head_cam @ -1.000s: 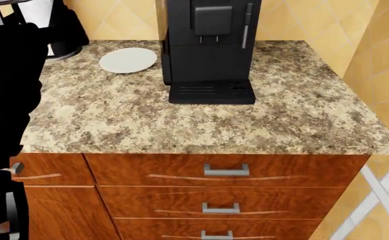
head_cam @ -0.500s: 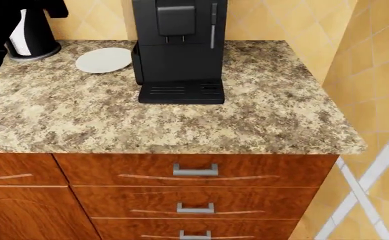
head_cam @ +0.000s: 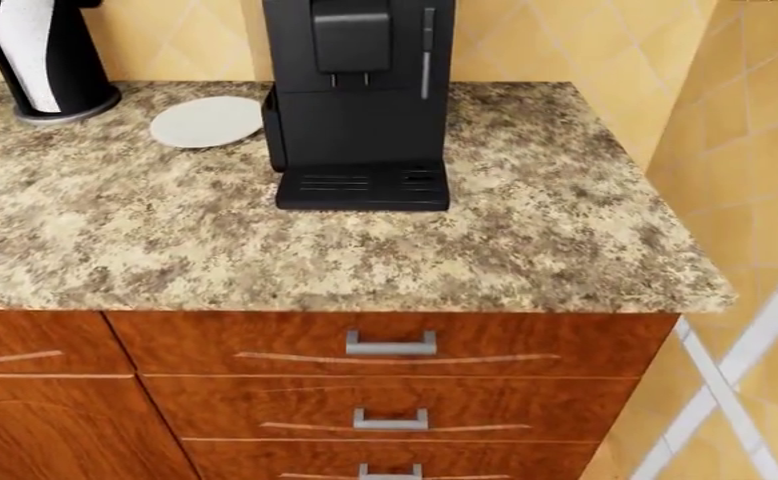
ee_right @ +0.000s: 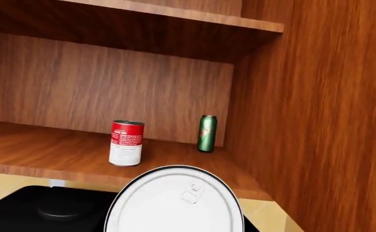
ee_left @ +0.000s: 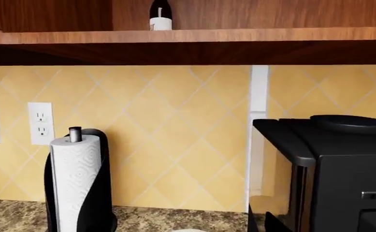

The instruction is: Pick the cans from the counter and place them in their designated side in the cabinet.

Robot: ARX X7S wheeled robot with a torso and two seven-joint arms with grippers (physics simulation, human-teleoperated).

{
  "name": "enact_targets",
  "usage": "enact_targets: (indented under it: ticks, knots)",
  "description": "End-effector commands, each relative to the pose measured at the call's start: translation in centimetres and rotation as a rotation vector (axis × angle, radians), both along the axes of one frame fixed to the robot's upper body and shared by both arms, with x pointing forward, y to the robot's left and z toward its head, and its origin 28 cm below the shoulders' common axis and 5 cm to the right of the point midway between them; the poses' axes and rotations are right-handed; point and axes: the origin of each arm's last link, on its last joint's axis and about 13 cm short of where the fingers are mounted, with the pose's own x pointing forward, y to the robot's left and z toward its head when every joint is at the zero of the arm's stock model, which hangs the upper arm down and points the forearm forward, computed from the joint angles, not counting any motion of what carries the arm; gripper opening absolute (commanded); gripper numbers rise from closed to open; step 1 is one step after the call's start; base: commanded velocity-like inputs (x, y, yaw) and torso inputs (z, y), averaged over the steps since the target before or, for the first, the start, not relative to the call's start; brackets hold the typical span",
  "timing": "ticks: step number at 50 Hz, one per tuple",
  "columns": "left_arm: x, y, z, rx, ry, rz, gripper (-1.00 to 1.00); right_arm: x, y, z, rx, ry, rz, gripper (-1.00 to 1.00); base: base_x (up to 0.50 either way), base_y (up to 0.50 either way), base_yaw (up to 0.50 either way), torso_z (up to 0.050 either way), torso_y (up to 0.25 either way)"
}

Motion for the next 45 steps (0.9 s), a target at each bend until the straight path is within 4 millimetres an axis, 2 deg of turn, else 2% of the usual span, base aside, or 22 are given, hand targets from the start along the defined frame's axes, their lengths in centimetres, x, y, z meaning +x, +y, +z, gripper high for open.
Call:
enact_targets:
  ticks: [1,8,21,45]
  knots:
    - [-0.6,0.8,0.7,0.017,0.006,-0.014,1.00,-0.4,0.1,0.5,-0.012,-0.027,0.007,-1.00,0.23,0.00,0.00,0.000,0.000]
    - [-1.1,1.5,0.8,0.038,0.009,-0.032,1.00,-0.4,0.1,0.5,-0.012,-0.027,0.007,-1.00,0.24,0.00,0.00,0.000,0.001]
    - [-1.1,2.2,3.3,0.064,0.056,-0.027,1.00,-0.4,0.1,0.5,-0.012,-0.027,0.007,-1.00,0.25,0.00,0.00,0.000,0.001]
    - [-0.9,2.8,3.9,0.057,0.041,-0.001,1.00,-0.4,0.1,0.5,-0.012,-0.027,0.007,-1.00,0.25,0.00,0.00,0.000,0.001]
